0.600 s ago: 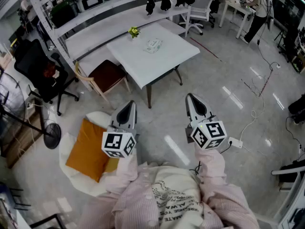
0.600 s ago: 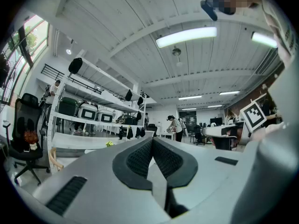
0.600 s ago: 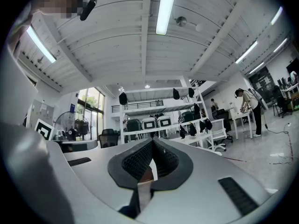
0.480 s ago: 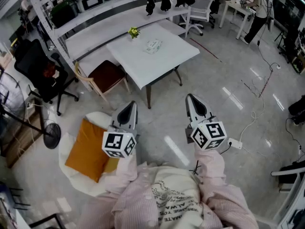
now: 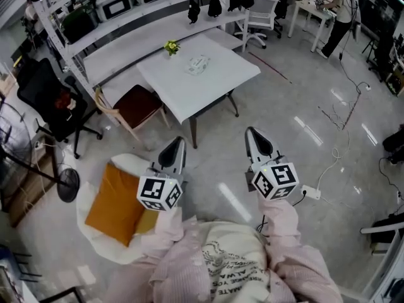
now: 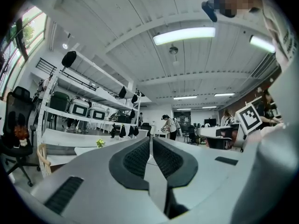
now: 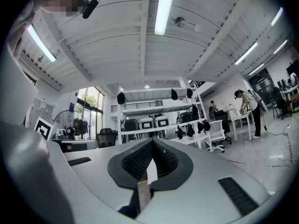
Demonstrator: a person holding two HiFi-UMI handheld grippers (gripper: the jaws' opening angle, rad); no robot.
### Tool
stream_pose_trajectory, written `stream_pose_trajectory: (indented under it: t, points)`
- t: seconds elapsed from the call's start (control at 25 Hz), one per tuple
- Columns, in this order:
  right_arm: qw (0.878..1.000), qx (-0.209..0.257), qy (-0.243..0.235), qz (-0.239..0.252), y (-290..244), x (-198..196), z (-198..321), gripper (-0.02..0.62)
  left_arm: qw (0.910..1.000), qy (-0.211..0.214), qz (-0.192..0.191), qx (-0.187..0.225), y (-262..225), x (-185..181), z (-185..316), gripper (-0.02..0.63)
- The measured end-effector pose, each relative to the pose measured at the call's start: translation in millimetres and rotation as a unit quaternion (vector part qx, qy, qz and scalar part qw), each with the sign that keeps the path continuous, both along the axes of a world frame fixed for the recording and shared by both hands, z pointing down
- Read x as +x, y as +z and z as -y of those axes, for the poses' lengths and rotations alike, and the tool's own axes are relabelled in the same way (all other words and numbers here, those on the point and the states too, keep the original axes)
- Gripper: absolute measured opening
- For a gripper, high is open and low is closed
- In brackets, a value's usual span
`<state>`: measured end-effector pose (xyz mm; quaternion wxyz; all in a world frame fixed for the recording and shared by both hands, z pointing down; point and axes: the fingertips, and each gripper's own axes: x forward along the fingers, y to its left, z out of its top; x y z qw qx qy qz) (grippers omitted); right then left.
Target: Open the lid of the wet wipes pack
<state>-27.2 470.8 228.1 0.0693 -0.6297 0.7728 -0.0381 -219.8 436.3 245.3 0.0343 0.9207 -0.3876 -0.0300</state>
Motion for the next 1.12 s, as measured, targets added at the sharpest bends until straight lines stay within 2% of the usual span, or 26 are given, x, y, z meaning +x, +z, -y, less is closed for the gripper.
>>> stream_pose_trajectory:
  t: [0.12, 0.2, 0.4, 0.8, 1.12]
  points:
    - [1.000, -0.005, -0.002, 0.001, 4, 9, 3, -0.002, 1.0000, 0.004, 0.002, 0.002, 2, 11, 1, 0.015]
    - [1.000, -0.006, -0.005, 0.003, 5, 11, 6, -0.002, 1.0000, 0.009, 0.000, -0.001, 3, 16, 3, 0.102]
    - [1.000, -0.009, -0.008, 0.014, 13, 17, 16, -0.001, 0.9998, 0.015, 0.012, 0.001, 8, 22, 11, 0.155]
    - [0.999, -0.026, -0.020, 0.022, 29, 21, 53, -0.001, 0.9997, -0.006, 0.022, -0.012, 19, 20, 46, 0.195]
    - [0.999, -0.046, -0.017, 0.024, 54, 38, 109, 0.000, 0.9992, -0.006, 0.028, -0.029, 43, 37, 106, 0.195]
